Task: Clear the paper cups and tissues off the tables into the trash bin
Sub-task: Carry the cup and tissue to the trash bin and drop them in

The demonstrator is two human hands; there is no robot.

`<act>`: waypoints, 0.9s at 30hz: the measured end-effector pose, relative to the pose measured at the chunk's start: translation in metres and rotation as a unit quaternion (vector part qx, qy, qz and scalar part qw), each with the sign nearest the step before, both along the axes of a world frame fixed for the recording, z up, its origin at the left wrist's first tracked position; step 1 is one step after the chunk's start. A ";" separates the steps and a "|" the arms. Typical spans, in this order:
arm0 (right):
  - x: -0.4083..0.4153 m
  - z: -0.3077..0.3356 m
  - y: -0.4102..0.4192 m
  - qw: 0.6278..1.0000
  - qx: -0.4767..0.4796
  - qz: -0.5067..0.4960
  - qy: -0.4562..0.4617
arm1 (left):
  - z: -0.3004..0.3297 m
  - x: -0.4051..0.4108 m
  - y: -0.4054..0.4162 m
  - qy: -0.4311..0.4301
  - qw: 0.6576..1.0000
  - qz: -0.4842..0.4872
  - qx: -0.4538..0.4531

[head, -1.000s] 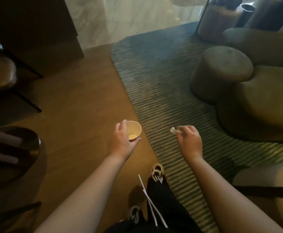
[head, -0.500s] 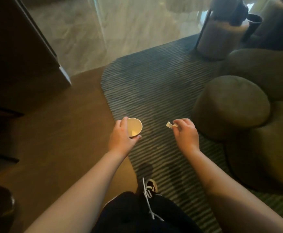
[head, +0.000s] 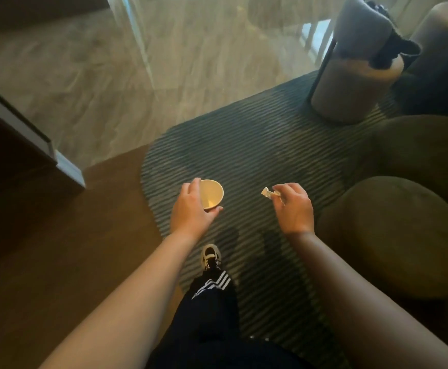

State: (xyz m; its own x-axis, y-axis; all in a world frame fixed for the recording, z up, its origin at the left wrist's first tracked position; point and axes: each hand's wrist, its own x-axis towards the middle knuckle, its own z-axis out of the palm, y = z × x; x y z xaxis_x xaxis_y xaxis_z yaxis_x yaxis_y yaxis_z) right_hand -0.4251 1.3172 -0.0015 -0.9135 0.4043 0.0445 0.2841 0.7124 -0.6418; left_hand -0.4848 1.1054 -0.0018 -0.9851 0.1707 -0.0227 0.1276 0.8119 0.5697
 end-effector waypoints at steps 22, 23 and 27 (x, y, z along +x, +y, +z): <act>-0.598 -0.022 0.248 0.996 -0.007 -0.090 -0.014 | 0.004 -0.633 0.277 -0.004 0.995 -0.104 -0.011; -0.627 -0.022 0.266 0.996 -0.010 -0.087 -0.018 | 0.006 -0.662 0.296 -0.006 0.994 -0.106 -0.014; -0.722 -0.015 0.339 0.996 -0.006 -0.086 -0.022 | 0.020 -0.768 0.370 -0.011 0.994 -0.105 -0.010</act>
